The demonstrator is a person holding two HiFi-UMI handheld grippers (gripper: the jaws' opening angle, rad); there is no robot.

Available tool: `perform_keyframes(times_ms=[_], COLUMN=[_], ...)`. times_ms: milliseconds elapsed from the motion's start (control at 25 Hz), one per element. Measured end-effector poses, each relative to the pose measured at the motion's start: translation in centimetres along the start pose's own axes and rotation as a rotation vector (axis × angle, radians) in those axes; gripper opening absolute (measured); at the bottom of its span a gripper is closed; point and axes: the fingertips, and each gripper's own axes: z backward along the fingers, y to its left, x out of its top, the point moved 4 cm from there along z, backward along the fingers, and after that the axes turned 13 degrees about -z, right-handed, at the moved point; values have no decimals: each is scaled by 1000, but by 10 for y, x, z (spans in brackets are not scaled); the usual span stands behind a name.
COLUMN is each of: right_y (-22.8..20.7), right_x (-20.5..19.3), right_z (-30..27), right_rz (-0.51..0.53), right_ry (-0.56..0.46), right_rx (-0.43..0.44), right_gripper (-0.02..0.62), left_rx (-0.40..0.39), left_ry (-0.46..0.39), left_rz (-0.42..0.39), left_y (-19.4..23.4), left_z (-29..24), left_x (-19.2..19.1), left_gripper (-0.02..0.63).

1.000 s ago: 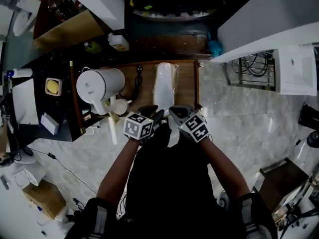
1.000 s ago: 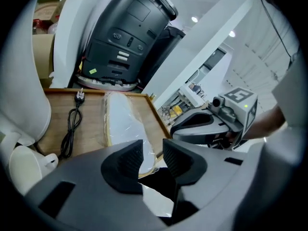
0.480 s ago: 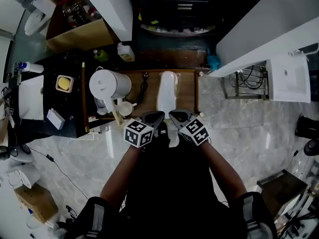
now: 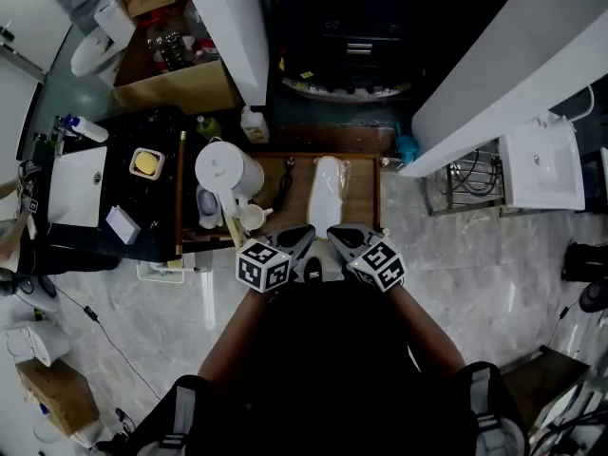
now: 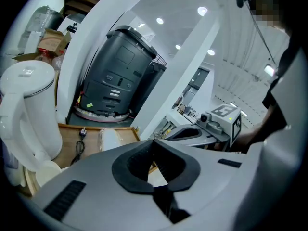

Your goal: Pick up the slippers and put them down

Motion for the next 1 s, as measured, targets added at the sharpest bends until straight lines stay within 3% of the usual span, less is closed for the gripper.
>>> perform_keyframes(times_ms=[280, 1000], right_y=[13, 26], right_x=[10, 9], right_z=[19, 37], right_rz=[13, 34], right_ry=[-93, -162], right_rx=[-6, -33], right_gripper=[6, 6], left_rx=[-51, -72], left_ry=[-40, -52], left_rz=[-64, -105], left_y=[-18, -36], left_z=[10, 18], left_x=[12, 13], left_gripper=[12, 12])
